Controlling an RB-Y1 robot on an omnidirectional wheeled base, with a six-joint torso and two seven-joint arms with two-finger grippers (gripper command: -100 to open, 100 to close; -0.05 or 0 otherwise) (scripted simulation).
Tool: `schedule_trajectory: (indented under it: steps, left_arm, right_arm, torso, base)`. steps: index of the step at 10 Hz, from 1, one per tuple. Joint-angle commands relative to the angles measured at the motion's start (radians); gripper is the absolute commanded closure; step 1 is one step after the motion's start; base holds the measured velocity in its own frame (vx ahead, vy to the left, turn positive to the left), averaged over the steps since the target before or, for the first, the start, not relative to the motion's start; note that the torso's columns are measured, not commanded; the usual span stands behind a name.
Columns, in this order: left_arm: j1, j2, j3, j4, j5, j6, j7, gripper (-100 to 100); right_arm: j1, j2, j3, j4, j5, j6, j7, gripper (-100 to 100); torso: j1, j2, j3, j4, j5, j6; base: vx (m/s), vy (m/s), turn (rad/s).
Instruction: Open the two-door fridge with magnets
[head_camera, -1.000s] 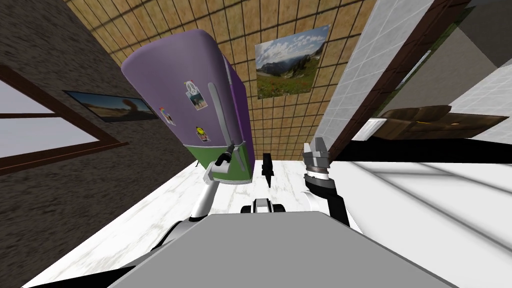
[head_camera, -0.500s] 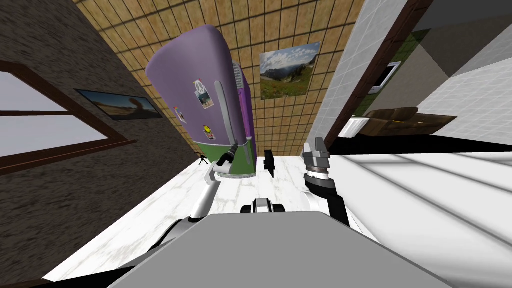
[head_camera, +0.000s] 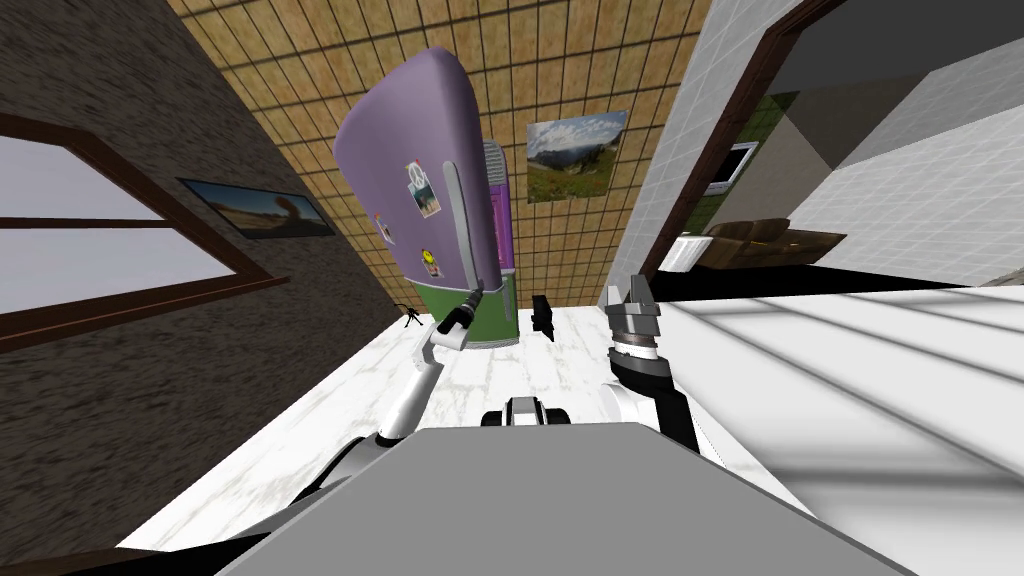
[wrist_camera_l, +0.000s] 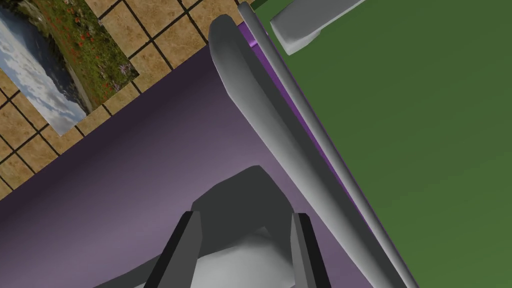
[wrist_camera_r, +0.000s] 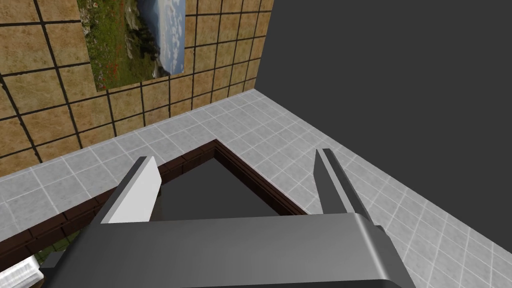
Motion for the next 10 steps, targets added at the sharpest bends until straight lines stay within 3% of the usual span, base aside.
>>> schedule_trajectory:
  steps: [1, 3, 5, 7, 10]
  left_arm:
    - [0.011, 0.006, -0.026, -0.019, 0.013, 0.002, -0.004, 100]
    - [0.019, 0.015, -0.047, -0.042, 0.026, 0.002, -0.007, 100]
    - [0.026, 0.024, -0.067, -0.064, 0.039, 0.001, -0.011, 100]
    - [0.041, 0.041, -0.108, -0.109, 0.064, 0.0, -0.017, 100]
    - [0.049, 0.049, -0.128, -0.131, 0.077, -0.001, -0.02, 100]
  right_arm:
    - [0.0, 0.0, 0.0, 0.0, 0.0, 0.0, 0.0, 0]
    - [0.0, 0.0, 0.0, 0.0, 0.0, 0.0, 0.0, 0]
    - [0.0, 0.0, 0.0, 0.0, 0.0, 0.0, 0.0, 0]
    - [0.0, 0.0, 0.0, 0.0, 0.0, 0.0, 0.0, 0]
    - [0.0, 0.0, 0.0, 0.0, 0.0, 0.0, 0.0, 0]
  torso:
    - [-0.008, -0.007, -0.004, -0.003, -0.002, 0.001]
    - [-0.002, 0.001, 0.0, -0.005, 0.001, 0.007]
    - [0.005, 0.002, 0.001, -0.002, 0.003, 0.0]
    - [0.007, -0.003, -0.002, 0.001, 0.002, -0.002]
    - [0.008, 0.001, 0.0, 0.002, 0.002, -0.003]
  base:
    - [-0.091, 0.152, -0.043]
    - [-0.144, 0.253, -0.09]
    - [-0.114, 0.257, -0.028]
    - [-0.139, 0.256, -0.107]
    - [-0.126, 0.235, -0.045]
